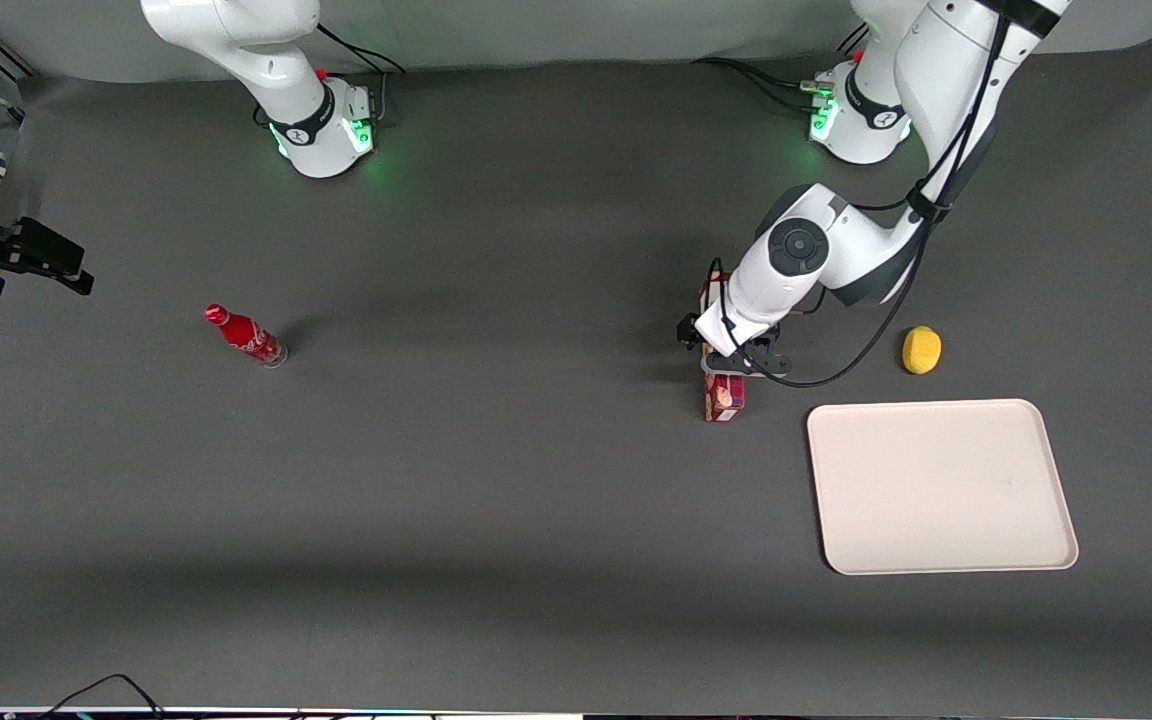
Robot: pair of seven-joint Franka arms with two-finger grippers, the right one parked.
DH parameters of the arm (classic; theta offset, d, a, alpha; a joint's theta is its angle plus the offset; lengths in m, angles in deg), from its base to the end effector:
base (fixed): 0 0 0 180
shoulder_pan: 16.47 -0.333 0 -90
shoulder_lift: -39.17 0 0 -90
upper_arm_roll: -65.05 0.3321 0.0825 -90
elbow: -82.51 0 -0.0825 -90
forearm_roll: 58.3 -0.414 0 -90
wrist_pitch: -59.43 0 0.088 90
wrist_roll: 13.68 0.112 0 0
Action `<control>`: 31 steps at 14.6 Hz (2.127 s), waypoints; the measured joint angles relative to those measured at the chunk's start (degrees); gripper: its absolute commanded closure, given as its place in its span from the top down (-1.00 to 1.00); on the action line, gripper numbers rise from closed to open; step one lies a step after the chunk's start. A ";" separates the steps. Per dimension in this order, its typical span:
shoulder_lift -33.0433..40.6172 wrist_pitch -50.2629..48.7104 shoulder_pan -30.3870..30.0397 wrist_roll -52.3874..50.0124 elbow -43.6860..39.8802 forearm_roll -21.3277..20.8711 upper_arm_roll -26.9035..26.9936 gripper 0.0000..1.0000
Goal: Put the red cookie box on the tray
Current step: 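Lower the left gripper and close it on the shortbread box's end, then lift the box and carry it with the left gripper over the tray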
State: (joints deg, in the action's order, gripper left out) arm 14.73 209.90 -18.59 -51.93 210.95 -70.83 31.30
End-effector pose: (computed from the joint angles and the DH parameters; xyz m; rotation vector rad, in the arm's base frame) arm 0.4777 -0.3094 0.1961 3.0154 -0.0411 -0.0453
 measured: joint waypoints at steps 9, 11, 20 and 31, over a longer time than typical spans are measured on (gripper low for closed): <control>-0.26 0.02 1.10 -1.83 -0.01 -2.70 2.09 -1.00; -0.22 0.02 1.11 -1.83 -0.06 -2.71 2.11 -1.00; 3.04 -15.19 -0.20 -0.77 -9.31 -2.70 2.76 -1.00; 7.77 -48.36 -7.36 28.54 -40.63 7.37 15.46 -1.00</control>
State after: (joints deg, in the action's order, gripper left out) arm 22.50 161.54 -25.95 -23.39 170.32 -63.45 46.76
